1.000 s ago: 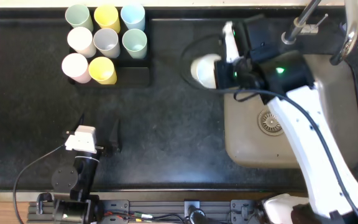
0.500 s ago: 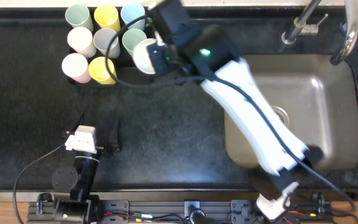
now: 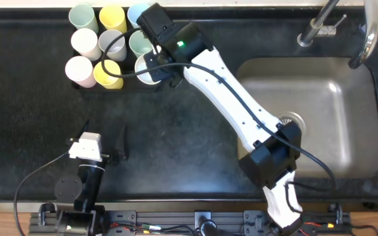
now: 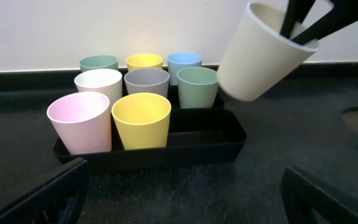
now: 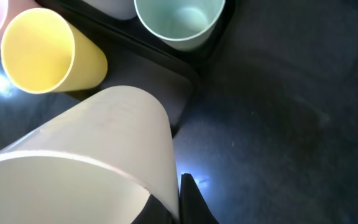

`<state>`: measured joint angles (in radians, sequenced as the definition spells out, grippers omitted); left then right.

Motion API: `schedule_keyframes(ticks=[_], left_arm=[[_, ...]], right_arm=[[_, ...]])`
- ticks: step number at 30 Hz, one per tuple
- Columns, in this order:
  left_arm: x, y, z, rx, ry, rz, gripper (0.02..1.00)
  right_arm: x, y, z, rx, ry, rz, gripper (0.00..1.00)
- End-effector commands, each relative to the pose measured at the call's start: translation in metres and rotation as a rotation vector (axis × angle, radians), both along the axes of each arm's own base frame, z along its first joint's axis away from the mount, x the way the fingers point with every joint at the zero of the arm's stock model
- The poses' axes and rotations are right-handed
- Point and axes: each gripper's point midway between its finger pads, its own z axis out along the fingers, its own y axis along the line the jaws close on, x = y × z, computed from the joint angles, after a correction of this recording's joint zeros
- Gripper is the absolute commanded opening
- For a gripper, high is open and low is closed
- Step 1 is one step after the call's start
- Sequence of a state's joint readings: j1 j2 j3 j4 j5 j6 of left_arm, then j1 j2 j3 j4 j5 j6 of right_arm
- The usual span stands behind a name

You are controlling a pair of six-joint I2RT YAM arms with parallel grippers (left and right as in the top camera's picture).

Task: Store Cups

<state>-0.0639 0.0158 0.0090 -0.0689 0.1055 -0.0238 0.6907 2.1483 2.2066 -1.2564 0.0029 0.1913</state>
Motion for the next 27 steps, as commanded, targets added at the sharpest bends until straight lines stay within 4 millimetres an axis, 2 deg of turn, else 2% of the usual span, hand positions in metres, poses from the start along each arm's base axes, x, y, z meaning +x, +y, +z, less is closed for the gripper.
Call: schedule_keyframes(ticks=[1, 17, 27], left_arm=[[-0.001, -0.002, 0.0, -0.005, -0.001, -0.014, 0.998], [-0.001, -0.002, 0.0, -0.005, -0.001, -0.014, 1.0], [-0.001, -0.002, 0.0, -0.005, -0.001, -0.014, 1.0]], right_arm=[[0.004, 0.021, -0.002, 0.04, -0.014, 0.015, 0.04], [0.011, 0.029, -0.041, 0.011, 0.032, -0.007, 0.042], [0.02, 0.035, -0.055, 0.015, 0.025, -0.026, 0.042]])
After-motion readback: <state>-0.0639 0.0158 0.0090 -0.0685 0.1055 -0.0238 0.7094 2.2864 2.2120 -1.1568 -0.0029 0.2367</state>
